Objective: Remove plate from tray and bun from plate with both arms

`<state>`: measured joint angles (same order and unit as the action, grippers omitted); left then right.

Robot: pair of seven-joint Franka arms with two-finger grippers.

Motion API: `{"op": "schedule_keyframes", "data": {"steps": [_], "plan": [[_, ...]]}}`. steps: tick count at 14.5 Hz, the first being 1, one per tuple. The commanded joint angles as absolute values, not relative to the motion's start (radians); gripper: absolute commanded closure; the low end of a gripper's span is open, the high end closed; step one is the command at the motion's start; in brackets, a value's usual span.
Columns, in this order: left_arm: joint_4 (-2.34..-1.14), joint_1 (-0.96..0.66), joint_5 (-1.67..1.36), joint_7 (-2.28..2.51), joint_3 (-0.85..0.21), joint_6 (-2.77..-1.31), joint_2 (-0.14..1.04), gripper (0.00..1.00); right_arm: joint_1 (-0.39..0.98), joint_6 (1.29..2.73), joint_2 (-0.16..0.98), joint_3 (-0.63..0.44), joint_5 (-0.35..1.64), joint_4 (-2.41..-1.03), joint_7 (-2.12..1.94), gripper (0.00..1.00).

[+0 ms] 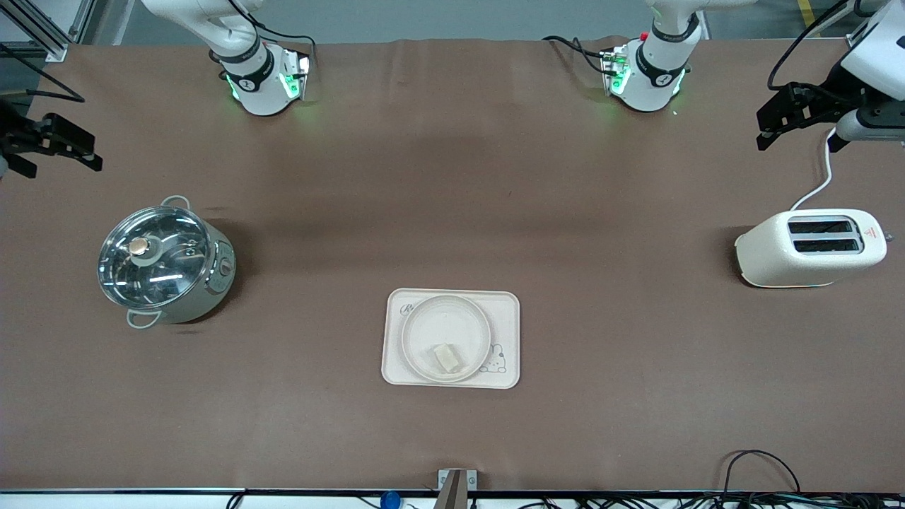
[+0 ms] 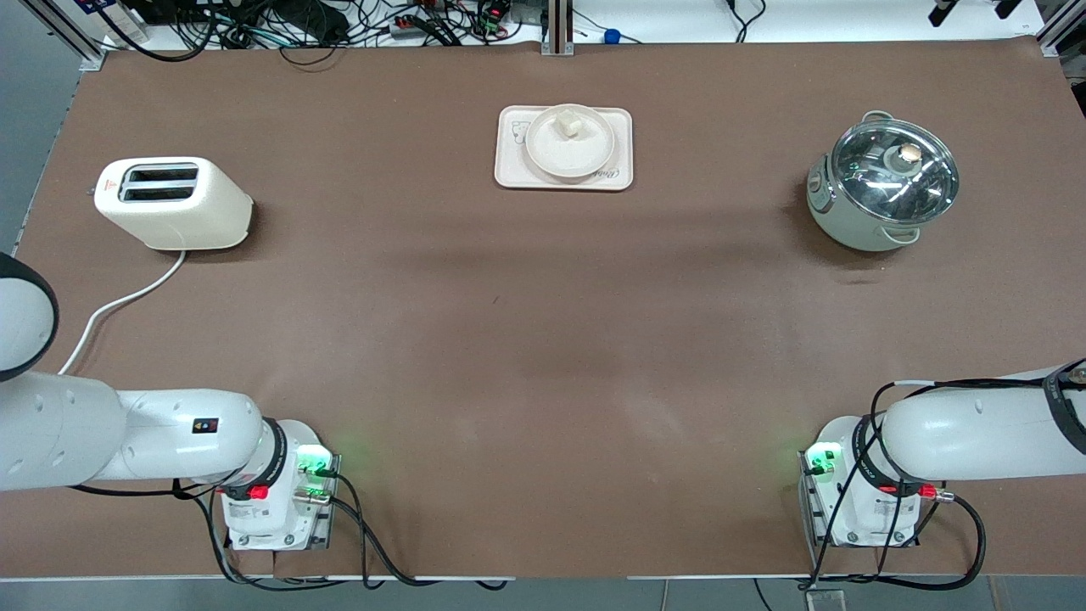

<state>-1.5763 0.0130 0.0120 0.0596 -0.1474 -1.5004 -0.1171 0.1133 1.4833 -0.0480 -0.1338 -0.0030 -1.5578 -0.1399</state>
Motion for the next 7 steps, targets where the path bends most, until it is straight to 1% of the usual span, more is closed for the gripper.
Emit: {"op": "schedule_keyframes", "data": {"steps": [1, 4, 5, 7], "plan": [[-1.546, 0.015, 0.015, 0.052, -0.15, -1.477, -0.104, 0.0, 0.123, 1.508, -0.06, -0.133, -0.012, -1.582, -0.121, 0.0], [-1.546, 0.017, 0.017, 0.052, -0.149, -1.477, -0.098, 0.0, 0.123, 1.505, -0.058, -0.133, 0.003, -1.583, -0.117, 0.0], [-1.546, 0.017, 0.017, 0.052, -0.149, -1.477, -0.094, 0.0, 0.126, 1.515, -0.049, -0.135, 0.049, -1.583, -0.112, 0.0], [-1.54, 0.015, 0.018, 0.052, -0.15, -1.477, -0.091, 0.0, 0.132, 1.563, 0.036, -0.135, 0.154, -1.586, -0.112, 0.0]]}}
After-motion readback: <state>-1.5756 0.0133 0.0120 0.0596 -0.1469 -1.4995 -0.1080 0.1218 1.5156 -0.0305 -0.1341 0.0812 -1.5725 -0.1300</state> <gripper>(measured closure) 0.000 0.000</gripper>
